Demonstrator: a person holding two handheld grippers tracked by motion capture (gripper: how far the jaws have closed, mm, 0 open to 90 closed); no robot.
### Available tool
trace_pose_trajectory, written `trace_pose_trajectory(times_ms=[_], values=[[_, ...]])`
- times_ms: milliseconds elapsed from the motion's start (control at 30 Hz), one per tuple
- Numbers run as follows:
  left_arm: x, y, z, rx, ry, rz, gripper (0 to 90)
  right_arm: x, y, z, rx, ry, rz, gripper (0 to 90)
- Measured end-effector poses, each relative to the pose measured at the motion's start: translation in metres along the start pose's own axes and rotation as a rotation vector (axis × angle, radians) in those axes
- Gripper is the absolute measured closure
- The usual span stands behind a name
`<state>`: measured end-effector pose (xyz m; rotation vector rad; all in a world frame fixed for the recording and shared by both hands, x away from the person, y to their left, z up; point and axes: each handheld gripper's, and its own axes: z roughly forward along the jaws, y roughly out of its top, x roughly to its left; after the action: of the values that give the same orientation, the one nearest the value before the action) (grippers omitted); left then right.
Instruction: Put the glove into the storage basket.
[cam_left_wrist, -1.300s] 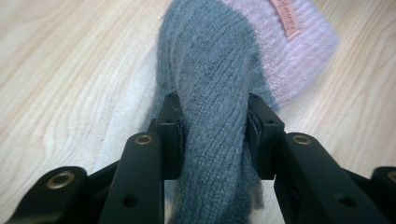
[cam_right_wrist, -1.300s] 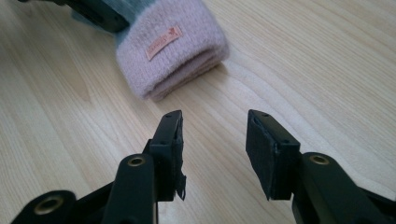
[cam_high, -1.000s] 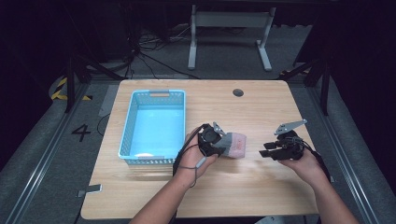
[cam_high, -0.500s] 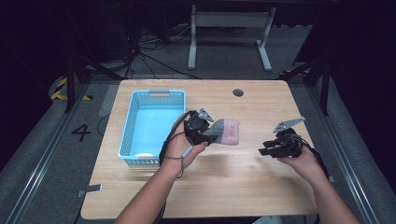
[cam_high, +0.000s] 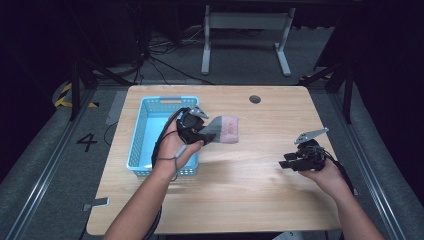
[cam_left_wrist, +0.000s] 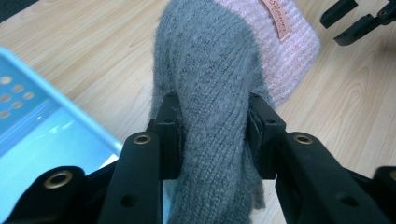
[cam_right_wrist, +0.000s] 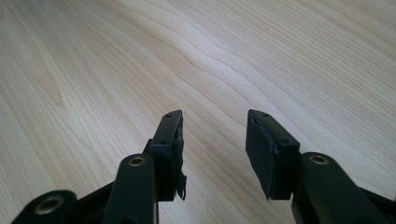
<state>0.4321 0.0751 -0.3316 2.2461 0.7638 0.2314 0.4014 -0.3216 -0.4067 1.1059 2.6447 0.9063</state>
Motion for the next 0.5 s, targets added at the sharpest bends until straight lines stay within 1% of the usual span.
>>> trace_pose_trajectory(times_ms=[67,100,133,200,233,267,400,500], values=[[0.006,-0.002,-0.004,0.001,0.008,-0.007,63.1,-0.001,-0.001,0.002,0.008,0.007,0.001,57.2],[0.012,-0.005,-0.008,0.004,0.016,-0.016,63.1,-0.002,0.000,0.002,0.008,0.008,0.002,57.2],[0.012,-0.005,-0.008,0.004,0.016,-0.016,63.1,-0.002,0.000,0.002,0.008,0.008,0.002,57.2],[0.021,-0.009,-0.014,0.004,0.037,-0.029,63.1,-0.003,0.002,0.003,0.003,0.010,-0.002,57.1],[0.027,-0.014,-0.019,0.002,0.050,-0.040,63.1,-0.003,0.006,0.005,0.001,0.015,-0.008,57.1],[0.027,-0.014,-0.019,0.002,0.050,-0.040,63.1,-0.003,0.008,0.005,0.001,0.019,-0.012,57.1],[0.040,-0.027,-0.029,-0.008,0.051,-0.073,62.9,-0.002,0.014,0.008,-0.002,0.027,-0.028,57.0],[0.049,-0.035,-0.037,0.003,0.071,-0.075,62.9,-0.001,0.017,0.009,-0.002,0.032,-0.035,56.9]])
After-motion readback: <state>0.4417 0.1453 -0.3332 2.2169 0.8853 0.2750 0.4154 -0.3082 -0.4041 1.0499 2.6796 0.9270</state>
